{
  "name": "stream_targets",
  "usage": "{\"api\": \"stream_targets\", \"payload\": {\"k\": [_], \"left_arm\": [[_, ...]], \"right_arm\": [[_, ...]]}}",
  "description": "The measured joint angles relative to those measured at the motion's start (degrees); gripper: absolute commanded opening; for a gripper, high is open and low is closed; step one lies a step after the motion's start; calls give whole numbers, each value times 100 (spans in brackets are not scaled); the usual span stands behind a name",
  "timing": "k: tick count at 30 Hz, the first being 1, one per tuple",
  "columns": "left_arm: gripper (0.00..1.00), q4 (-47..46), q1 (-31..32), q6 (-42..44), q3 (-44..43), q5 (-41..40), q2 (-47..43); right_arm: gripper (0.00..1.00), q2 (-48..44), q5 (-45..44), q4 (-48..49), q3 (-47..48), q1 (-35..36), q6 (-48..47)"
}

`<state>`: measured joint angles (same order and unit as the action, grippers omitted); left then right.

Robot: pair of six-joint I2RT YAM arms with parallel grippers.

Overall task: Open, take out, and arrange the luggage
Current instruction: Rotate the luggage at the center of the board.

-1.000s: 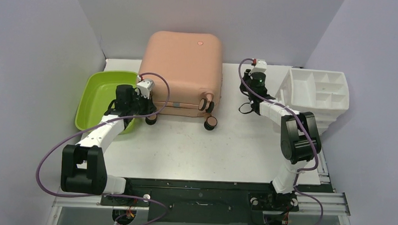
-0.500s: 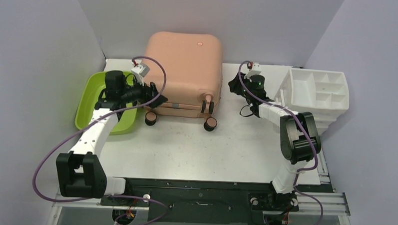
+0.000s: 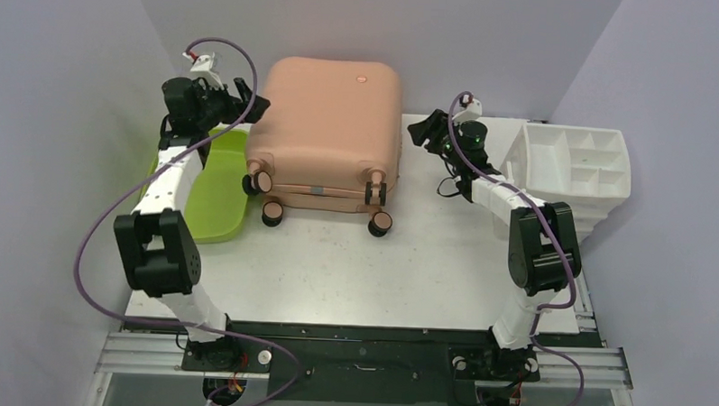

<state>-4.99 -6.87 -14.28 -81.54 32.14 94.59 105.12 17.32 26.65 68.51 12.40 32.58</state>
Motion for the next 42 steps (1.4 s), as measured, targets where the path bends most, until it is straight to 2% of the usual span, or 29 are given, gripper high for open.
{"api": "stream_targets", "payload": {"k": [6, 14, 22, 23, 34, 42], "left_arm": [[96, -103, -4, -682, -804, 249, 1703], [99, -236, 37, -999, -1641, 706, 2376], [100, -98, 258, -719, -2273, 627, 2830], [96, -39, 313, -647, -2437, 577, 2920], [96, 702, 977, 66, -4505, 238, 4039], [92, 492, 1545, 238, -5029, 256, 4452]], "right_arm": [[66, 11, 260, 120, 225, 0, 367], [67, 118, 804, 304, 417, 79, 636], [67, 66, 1128, 374, 98, 166, 522], [67, 9, 1150, 369, 11, 144, 494], [67, -977, 1473, 243, -1001, 85, 111], [68, -1996, 1547, -146, -1775, 175, -339]]}}
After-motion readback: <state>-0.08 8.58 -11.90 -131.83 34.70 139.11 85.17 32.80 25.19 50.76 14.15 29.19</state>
